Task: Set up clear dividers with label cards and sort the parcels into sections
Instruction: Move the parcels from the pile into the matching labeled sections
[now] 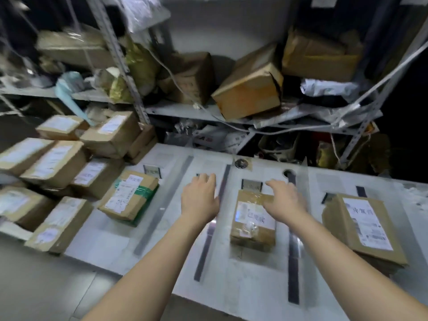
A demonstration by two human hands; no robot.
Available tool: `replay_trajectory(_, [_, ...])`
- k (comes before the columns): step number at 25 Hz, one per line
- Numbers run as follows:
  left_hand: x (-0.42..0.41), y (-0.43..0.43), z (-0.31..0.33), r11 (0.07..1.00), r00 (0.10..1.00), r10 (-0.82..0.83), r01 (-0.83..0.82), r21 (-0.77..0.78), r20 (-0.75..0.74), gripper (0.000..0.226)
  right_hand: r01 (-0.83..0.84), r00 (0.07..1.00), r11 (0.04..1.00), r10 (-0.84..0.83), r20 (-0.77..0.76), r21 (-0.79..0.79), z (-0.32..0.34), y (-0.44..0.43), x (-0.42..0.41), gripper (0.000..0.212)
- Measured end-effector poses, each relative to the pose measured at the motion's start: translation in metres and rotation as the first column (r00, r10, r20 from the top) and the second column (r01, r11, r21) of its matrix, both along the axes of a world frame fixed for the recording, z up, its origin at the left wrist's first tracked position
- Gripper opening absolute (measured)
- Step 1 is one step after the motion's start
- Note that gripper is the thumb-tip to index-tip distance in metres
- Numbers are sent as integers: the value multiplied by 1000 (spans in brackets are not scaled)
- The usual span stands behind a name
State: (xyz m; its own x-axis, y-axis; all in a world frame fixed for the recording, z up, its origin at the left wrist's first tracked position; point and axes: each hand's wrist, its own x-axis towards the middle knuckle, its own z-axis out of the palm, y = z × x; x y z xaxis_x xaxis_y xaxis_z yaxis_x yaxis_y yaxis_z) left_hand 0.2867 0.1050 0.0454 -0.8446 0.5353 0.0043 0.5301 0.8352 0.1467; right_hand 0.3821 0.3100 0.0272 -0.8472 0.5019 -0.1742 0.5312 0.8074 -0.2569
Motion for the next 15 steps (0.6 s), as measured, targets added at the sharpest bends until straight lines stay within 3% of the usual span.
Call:
replay_trajectory(2, [-15,-40,20,996,999,26,-29,-85,-36,48,-162,986,966,148,83,200,30,-21,-17,48])
replay_trajectory(4, [-29,-86,31,990,996,75,-81,-113,-52,55,-238,971,935,220,95,261,50,-52,-36,53])
replay_trajectory(15, [-105,-372,38,960,968,250,-253,-124,-37,64,-392,920,899,383,86,193,72,-310,-139,59])
